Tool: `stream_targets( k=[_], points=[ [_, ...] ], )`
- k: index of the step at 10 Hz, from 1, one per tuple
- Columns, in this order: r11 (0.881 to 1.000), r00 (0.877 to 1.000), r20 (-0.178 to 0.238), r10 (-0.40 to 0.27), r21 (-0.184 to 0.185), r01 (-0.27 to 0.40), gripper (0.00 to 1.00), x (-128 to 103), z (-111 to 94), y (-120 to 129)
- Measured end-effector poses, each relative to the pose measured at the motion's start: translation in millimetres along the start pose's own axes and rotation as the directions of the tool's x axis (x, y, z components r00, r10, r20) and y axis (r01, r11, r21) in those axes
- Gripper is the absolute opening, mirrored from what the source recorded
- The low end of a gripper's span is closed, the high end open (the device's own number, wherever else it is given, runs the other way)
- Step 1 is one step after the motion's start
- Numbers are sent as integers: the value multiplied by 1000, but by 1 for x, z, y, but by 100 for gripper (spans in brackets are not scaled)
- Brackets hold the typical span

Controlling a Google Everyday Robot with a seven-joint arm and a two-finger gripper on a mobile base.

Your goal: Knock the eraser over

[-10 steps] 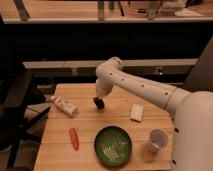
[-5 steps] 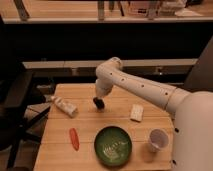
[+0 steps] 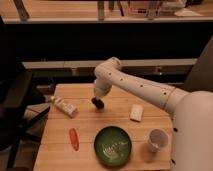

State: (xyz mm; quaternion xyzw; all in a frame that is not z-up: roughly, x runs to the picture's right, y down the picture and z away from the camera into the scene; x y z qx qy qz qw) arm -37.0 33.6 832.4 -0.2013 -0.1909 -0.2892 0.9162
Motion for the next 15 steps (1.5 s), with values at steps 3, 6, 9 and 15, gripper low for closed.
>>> stream_targets(
  k=[3, 6, 9, 15],
  points=[
    [1000, 1000, 14, -15, 7, 15, 0, -7, 5, -4],
    [1000, 1000, 10, -12, 4, 12, 0, -4, 1, -2],
    [1000, 999, 22, -26, 8, 26, 0, -10, 7, -3],
    [999, 998, 40, -50, 19, 50, 0, -14, 12, -4]
  ],
)
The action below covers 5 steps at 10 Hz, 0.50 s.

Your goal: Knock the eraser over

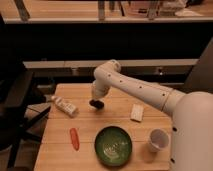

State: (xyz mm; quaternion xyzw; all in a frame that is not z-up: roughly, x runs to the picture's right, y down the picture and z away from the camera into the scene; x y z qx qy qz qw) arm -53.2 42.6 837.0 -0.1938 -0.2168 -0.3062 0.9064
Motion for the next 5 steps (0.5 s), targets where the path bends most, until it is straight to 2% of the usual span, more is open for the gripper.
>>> stream_targets(
  k=[5],
  points=[
    [1000, 1000, 6, -7, 2, 7, 0, -2, 2, 0]
  ],
)
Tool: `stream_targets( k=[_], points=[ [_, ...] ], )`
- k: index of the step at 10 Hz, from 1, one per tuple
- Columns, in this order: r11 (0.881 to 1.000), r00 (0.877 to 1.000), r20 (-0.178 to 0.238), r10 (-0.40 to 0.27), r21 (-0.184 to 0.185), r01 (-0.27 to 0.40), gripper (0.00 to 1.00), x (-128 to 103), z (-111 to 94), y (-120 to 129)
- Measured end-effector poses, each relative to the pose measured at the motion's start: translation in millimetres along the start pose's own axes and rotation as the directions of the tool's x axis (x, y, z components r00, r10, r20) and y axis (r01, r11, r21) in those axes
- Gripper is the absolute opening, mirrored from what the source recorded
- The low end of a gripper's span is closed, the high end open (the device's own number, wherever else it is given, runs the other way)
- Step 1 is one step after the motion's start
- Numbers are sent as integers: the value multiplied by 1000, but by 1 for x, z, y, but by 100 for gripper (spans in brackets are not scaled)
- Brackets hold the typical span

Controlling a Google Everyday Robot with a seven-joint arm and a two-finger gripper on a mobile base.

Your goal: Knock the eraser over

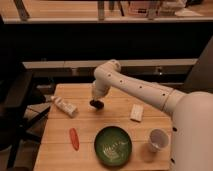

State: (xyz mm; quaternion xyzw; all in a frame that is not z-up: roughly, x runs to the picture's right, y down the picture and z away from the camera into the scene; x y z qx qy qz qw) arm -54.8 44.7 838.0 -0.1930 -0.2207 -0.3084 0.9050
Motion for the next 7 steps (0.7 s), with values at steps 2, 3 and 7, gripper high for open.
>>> stream_targets(
  k=[2, 3, 7],
  points=[
    [1000, 1000, -6, -1, -6, 1, 0, 3, 1, 4],
    [1000, 1000, 4, -5, 0, 5, 0, 1, 3, 3],
    [999, 998, 43, -42, 16, 41, 0, -12, 11, 0]
  ],
)
